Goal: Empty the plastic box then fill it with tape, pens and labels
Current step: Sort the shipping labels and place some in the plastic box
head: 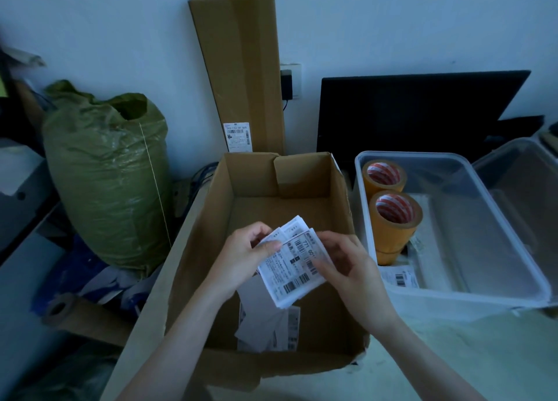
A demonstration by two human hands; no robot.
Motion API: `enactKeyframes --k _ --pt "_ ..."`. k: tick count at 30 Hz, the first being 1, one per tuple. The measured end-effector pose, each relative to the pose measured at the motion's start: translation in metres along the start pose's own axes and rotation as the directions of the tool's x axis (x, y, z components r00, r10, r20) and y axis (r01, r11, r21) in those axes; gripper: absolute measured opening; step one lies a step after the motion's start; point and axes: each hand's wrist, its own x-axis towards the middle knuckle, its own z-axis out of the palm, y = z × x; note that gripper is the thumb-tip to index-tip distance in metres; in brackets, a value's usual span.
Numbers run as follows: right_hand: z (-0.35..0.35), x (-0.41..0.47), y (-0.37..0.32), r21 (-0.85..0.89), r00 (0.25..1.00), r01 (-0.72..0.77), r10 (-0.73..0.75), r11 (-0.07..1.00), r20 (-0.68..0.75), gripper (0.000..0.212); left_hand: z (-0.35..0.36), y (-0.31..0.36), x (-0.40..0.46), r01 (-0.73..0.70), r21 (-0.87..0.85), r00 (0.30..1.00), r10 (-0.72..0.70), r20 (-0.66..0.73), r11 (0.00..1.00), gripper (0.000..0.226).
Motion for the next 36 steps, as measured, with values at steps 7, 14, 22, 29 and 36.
enactKeyframes --k 7,14,22,29,36 --pt "0.000 0.001 -0.002 0.091 0.994 -0.073 0.065 0.993 0.088 0.016 0.012 -0.001 -0.003 0.060 -0.080 0.998 -0.062 -0.021 0.995 0.009" --pt "-0.008 -0.001 0.009 0.069 0.986 -0.165 0.166 0.984 -0.013 0.012 0.022 -0.045 0.003 0.305 -0.066 0.946 -0.310 -0.096 0.950 0.014" --pt "-0.009 -0.002 0.012 0.284 0.961 -0.259 0.275 0.923 -0.019 0.011 0.040 -0.094 0.000 0.510 0.281 0.850 -0.526 -0.019 0.813 0.033" --pt "-0.007 -0.003 0.015 0.317 0.942 -0.296 0.330 0.901 -0.057 0.011 0.031 -0.031 -0.022 0.300 -0.276 0.954 -0.284 0.096 0.913 0.031" --pt "-0.011 -0.002 0.012 0.385 0.939 -0.287 0.338 0.877 -0.070 0.015 0.030 -0.015 -0.034 0.219 -0.292 0.976 -0.206 0.077 0.931 0.019"
